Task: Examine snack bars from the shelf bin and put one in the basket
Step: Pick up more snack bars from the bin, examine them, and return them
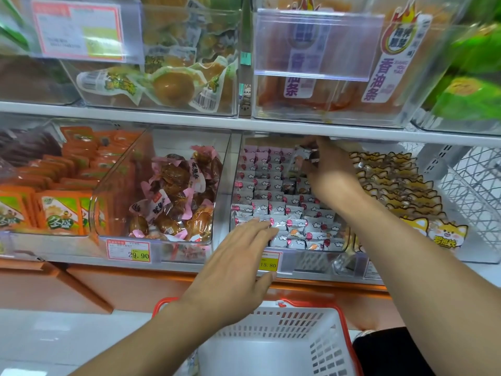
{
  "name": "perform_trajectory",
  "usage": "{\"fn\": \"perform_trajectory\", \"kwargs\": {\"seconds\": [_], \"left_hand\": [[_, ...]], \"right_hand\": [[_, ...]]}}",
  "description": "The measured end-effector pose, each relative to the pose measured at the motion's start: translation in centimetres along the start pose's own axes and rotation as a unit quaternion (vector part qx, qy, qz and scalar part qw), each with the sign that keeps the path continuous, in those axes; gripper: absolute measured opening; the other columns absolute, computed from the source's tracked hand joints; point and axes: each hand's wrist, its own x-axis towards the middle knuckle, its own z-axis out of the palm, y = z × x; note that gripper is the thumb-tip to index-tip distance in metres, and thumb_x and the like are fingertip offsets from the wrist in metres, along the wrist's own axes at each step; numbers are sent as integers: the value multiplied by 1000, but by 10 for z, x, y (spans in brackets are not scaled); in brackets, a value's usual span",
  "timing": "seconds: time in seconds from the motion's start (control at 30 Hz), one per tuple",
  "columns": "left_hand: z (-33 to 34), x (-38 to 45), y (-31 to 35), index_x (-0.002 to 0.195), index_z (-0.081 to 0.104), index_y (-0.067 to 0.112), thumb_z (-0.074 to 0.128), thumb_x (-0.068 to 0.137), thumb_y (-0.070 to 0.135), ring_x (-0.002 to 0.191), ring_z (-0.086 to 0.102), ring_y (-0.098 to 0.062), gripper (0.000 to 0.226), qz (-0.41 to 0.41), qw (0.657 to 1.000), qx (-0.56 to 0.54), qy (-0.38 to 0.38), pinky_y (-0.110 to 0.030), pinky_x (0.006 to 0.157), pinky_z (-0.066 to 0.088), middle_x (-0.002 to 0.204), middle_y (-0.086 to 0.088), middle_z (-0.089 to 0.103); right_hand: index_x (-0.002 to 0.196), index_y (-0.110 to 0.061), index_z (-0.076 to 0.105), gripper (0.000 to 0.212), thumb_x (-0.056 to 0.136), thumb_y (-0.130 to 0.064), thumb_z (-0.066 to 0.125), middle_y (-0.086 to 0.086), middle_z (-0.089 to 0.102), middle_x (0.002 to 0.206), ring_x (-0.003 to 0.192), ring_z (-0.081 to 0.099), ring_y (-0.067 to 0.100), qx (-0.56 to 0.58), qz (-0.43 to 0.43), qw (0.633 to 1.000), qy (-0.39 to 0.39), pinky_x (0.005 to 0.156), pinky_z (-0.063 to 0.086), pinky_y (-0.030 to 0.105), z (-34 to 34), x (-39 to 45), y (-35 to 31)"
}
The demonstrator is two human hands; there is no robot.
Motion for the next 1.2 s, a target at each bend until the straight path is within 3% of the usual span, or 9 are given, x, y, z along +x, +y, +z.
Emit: {"fn": "perform_trajectory", "kwargs": {"seconds": [0.1, 0.2, 0.5, 0.63, 0.73, 0.87, 1.03, 1.13, 1.2], "left_hand": [[1, 1, 0, 154, 17, 39, 60, 95, 48, 147, 4, 3, 73, -2, 1000, 5, -1, -10, 109, -11, 160, 21, 18], [3, 1, -1, 154, 17, 40, 61, 94, 48, 148, 5, 2, 74, -4, 1000, 0, 3, -14, 112, -5, 160, 21, 18], [2, 2, 0, 154, 18, 39, 62, 94, 47, 150, 6, -1, 75, -5, 1000, -12, 7, -24, 122, 6, 161, 20, 18], [1, 3, 0, 154, 20, 37, 64, 93, 46, 150, 9, -2, 76, -3, 1000, -10, 6, -22, 120, 5, 161, 19, 21], [1, 3, 1, 154, 21, 36, 64, 93, 45, 150, 10, -3, 76, -3, 1000, -5, 6, -19, 117, 2, 161, 18, 22], [0, 5, 2, 154, 20, 36, 64, 93, 45, 149, 8, -3, 75, -3, 1000, -5, 6, -15, 112, -4, 160, 18, 21], [2, 5, 4, 155, 20, 36, 64, 93, 44, 151, 8, -6, 76, -5, 1000, -4, 2, -25, 122, 4, 161, 16, 20], [2, 6, 5, 155, 18, 37, 63, 94, 45, 151, 6, -5, 77, -11, 1000, -2, 0, -21, 116, -2, 162, 17, 18], [2, 6, 6, 155, 17, 37, 63, 94, 45, 150, 5, -4, 77, -12, 1000, -2, -2, -18, 113, -5, 161, 17, 18]], "right_hand": [[108, -18, 62, 27, 91, 2, 65, 4, 66, 114, 102, 64, 23, -20, 9, 999, 40, 89, 55, 39, 3, 1, 1], [97, -23, 57, 35, 88, 10, 62, 2, 65, 106, 84, 62, 18, -57, 1, 998, 26, 74, 57, 37, 6, 1, 7], [98, -36, 52, 45, 86, 6, 64, -3, 65, 116, 91, 63, 22, -85, -49, 993, -64, 76, 61, 45, 10, 1, 8], [100, -37, 52, 40, 90, -2, 67, -7, 62, 112, 92, 62, 17, -74, -65, 991, -95, 78, 58, 39, 4, 5, 9], [104, -40, 52, 35, 93, -11, 68, -9, 60, 110, 92, 60, 17, -76, -52, 991, -101, 63, 49, 25, 2, 10, 11], [124, -37, 54, 37, 97, -14, 64, -10, 56, 112, 93, 59, 13, -52, -30, 993, -106, 57, 38, 15, 2, 9, 12], [126, -34, 55, 35, 98, -14, 63, -2, 61, 135, 105, 61, 15, -22, -17, 995, -92, 75, 46, 25, 16, 5, 10], [134, -26, 58, 37, 102, -7, 52, 2, 59, 141, 107, 61, 16, -92, 1, 983, -159, 75, 43, 18, 31, 8, 13], [133, -23, 61, 36, 105, -8, 45, 4, 57, 145, 114, 63, 22, -144, -4, 971, -192, 79, 41, 22, 38, 8, 15]]}}
